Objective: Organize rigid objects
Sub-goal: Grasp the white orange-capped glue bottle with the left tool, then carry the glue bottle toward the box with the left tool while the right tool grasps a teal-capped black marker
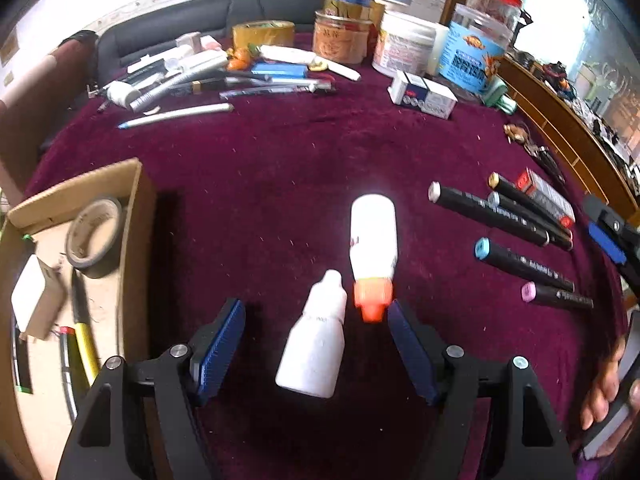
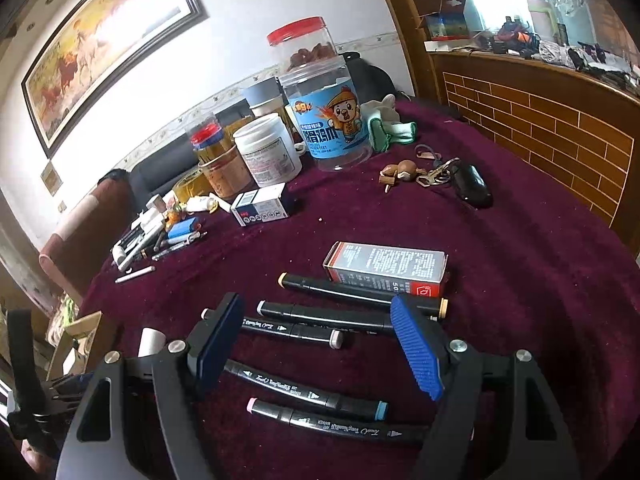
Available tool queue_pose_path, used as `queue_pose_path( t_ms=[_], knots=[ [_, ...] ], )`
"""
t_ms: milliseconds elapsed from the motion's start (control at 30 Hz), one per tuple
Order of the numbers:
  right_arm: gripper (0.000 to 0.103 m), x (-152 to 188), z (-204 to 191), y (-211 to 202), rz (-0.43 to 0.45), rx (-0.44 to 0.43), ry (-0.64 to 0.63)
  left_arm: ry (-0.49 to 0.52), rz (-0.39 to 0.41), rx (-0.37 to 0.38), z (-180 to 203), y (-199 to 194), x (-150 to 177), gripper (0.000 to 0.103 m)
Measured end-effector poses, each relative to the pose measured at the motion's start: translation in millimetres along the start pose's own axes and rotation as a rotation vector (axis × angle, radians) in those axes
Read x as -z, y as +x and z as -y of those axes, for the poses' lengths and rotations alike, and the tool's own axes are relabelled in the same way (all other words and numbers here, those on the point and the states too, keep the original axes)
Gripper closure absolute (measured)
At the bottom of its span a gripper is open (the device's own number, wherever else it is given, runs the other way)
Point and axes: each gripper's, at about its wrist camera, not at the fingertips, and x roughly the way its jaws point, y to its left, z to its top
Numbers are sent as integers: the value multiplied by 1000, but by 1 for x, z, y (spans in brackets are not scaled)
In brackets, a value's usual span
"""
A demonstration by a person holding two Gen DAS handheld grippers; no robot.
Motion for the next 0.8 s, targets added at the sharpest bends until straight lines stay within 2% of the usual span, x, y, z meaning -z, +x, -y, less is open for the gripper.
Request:
queue_pose_path(
  t_ms=[33,100,133,267,367,500,567,633,700,800],
  knots=[
    [28,0,1,1,-1,3,0,9,6,12,1,0,2,39],
    [28,0,4,3,-8,11,10,36,25,2,8,-1,3,70],
    [28,0,4,4,-11,15,13,39,24,4,10,-1,3,76],
    [28,0,11,9,-26,26,29,26,37,54,13,-15,11,76],
    [28,1,16,11,-46,-11,55,0,74,96,12,-37,19,76],
    [28,2,30,10,-64,-75,131,-17,151,137,9,-78,37,76],
    [28,3,36,7,-67,-78,167,-22,185,157,4,-100,49,76],
    [28,4,37,7,-115,-90,176,-31,211,173,-2,-119,61,75],
    [28,7,35,4,-161,-104,157,-36,240,184,-10,-135,72,75],
    [28,11,18,4,-237,-99,10,-46,275,188,-20,-150,88,75]
  ],
)
